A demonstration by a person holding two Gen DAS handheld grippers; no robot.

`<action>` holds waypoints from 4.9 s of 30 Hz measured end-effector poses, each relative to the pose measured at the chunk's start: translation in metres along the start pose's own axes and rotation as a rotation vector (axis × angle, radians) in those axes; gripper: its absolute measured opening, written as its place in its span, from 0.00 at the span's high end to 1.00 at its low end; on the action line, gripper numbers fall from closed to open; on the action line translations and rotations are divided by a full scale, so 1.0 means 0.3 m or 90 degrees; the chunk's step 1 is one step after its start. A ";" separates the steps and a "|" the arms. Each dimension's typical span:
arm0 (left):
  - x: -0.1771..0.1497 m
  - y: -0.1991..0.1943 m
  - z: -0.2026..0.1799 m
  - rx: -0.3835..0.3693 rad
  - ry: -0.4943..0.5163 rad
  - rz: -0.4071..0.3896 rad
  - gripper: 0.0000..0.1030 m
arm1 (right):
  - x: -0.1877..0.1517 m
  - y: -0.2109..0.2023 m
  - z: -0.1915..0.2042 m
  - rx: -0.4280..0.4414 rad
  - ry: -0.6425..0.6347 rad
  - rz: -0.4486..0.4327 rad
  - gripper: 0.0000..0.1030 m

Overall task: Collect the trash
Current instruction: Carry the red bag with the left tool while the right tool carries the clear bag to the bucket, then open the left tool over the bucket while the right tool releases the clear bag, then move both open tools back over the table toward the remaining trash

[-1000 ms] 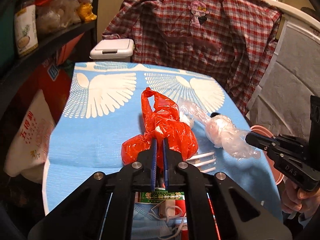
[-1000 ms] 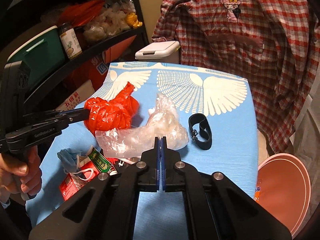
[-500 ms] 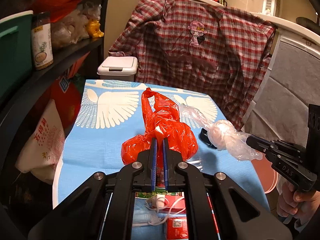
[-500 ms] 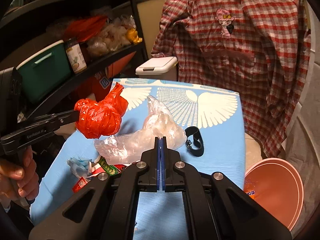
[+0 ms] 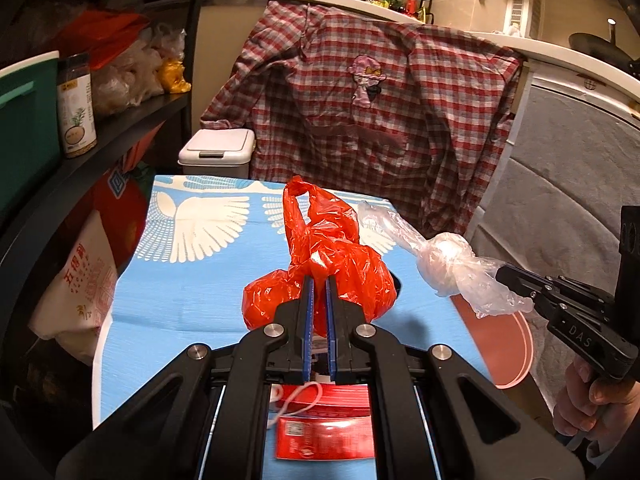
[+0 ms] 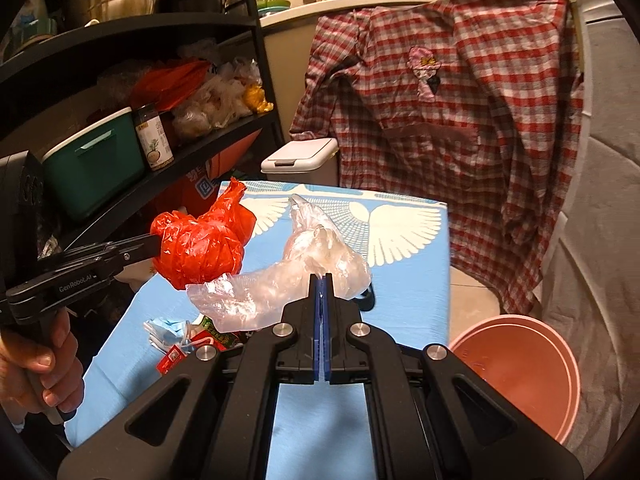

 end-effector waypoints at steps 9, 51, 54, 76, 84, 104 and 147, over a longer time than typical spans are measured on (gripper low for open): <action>-0.003 -0.004 -0.107 -0.013 0.012 -0.006 0.95 | -0.008 -0.082 -0.112 -0.029 0.022 -0.017 0.99; -0.089 0.227 -0.536 -0.099 0.080 0.047 0.95 | -0.082 -0.219 -0.647 -0.223 0.131 -0.012 0.99; -0.102 0.252 -0.566 -0.105 0.086 0.054 0.95 | -0.090 -0.214 -0.663 -0.239 0.124 -0.008 0.99; -0.195 0.414 -0.701 -0.133 0.105 0.110 0.94 | -0.154 -0.147 -0.749 -0.272 0.153 0.051 0.99; -0.208 0.441 -0.719 -0.139 0.103 0.124 0.94 | -0.163 -0.127 -0.760 -0.272 0.156 0.061 0.99; -0.185 0.428 -0.688 -0.131 0.092 0.115 0.80 | -0.142 -0.132 -0.748 -0.255 0.171 0.044 0.77; -0.007 -0.020 0.082 0.040 -0.009 0.011 0.80 | 0.002 -0.006 -0.180 -0.111 0.069 -0.039 0.77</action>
Point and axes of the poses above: each gripper's, at about its wrist camera, not at the fingertips, and y roughly the way its jaws point, z to its left, x to its top, the point moved 10 cm from there along y, roughly the way its jaws point, and after that the axes turned 13 degrees about -x, right-handed, at the moved point
